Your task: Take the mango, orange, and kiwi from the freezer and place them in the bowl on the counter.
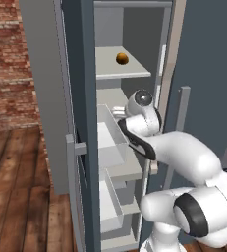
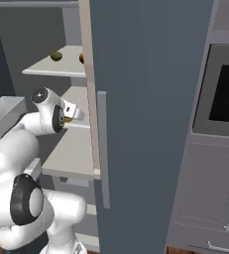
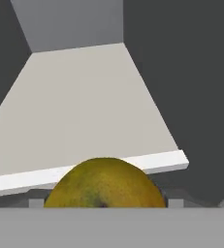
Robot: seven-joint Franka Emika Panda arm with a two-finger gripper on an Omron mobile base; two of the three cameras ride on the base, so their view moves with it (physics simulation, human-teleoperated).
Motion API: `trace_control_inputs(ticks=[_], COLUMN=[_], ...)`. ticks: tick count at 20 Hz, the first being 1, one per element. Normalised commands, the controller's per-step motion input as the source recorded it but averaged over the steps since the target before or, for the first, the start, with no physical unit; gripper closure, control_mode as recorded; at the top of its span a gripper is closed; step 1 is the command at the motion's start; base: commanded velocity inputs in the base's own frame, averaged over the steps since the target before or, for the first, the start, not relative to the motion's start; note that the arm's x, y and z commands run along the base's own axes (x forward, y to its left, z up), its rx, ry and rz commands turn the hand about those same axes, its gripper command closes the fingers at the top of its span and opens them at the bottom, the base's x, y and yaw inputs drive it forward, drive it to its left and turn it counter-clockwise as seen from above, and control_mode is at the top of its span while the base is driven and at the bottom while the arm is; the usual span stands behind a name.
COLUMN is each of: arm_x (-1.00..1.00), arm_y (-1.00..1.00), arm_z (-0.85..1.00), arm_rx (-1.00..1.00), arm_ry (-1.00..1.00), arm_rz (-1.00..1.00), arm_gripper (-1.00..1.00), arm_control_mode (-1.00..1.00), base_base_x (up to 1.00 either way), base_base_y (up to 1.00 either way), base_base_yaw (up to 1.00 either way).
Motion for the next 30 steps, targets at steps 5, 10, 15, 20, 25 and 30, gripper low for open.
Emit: trace_control_inputs(ticks=[5,10,15,20,25,30], arm_x=[-0.80,-0.99,-1.00,-1.00,-0.63,-0.16], arm_y=[0.00,-0.28,-0.30,-0.38,-0.13,0.00], arm_z=[1.00,0.61,0.18,0.00,0.01,0.00], arm_rx=[0.07,0.18,0.12,0.00,-0.11,-0.17], arm_ry=[0.14,0.30,0.17,0.03,0.01,-0.32], arm_rz=[-0.01,0.00,-0.05,-0.11,-0.15,-0.02], arm_gripper=[1.00,1.00,1.00,1.00,1.00,1.00], arm_control_mode=[-1.00,-1.00,-1.00,-1.00,-1.00,-1.00], base_base_x=[0.00,0.00,0.00,0.00,0.00,0.00], base_base_y=[0.00,0.00,0.00,0.00,0.00,0.00], base_base_yaw=[0.00,0.00,0.00,0.00,0.00,0.00])
